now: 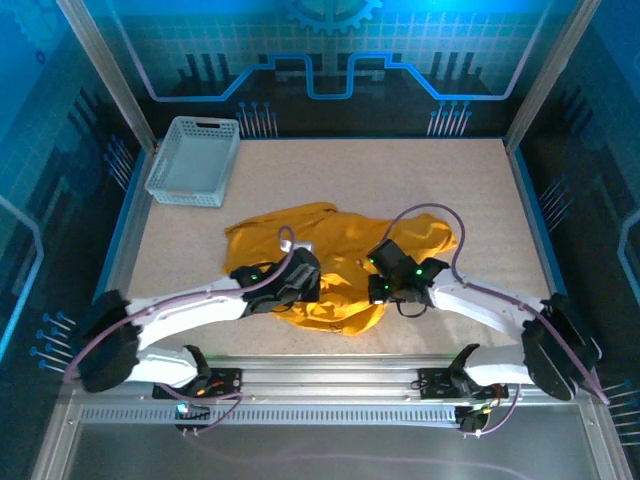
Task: Fold the inside-out t-shirt
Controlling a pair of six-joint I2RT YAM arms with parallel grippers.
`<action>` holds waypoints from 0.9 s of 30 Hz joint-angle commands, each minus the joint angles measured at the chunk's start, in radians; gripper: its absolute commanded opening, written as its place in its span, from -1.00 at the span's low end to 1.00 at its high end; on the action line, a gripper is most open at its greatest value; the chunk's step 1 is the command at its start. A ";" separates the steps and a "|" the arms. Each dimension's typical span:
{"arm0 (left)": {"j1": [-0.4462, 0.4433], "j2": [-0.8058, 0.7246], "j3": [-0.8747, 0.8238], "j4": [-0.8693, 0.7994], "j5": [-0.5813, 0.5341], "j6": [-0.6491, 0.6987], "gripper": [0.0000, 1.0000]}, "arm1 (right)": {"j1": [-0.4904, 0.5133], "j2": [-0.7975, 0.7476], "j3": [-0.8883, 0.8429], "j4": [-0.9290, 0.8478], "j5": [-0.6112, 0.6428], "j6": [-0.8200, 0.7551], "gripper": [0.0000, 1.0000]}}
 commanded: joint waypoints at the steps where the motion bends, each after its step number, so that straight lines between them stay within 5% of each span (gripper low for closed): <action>1: 0.021 -0.137 0.022 0.040 0.062 0.066 -1.00 | -0.011 -0.104 0.069 -0.107 0.128 -0.078 -1.00; 9: 0.289 -0.301 -0.081 0.148 0.341 0.058 -1.00 | -0.023 -0.288 0.133 -0.097 0.083 -0.220 -1.00; 15: 0.481 0.000 -0.024 0.034 0.350 0.112 -1.00 | -0.063 -0.121 0.102 -0.017 0.029 -0.181 -1.00; 20: 0.511 0.196 0.088 -0.103 0.152 0.183 -1.00 | -0.139 0.012 0.077 -0.012 0.025 -0.112 -1.00; 24: 0.453 0.209 0.166 -0.181 0.167 0.223 -0.38 | -0.106 0.055 0.072 0.060 -0.053 -0.127 -1.00; 27: 0.274 0.108 0.230 -0.310 -0.064 0.215 -0.01 | -0.074 0.063 0.090 0.072 -0.065 -0.118 -1.00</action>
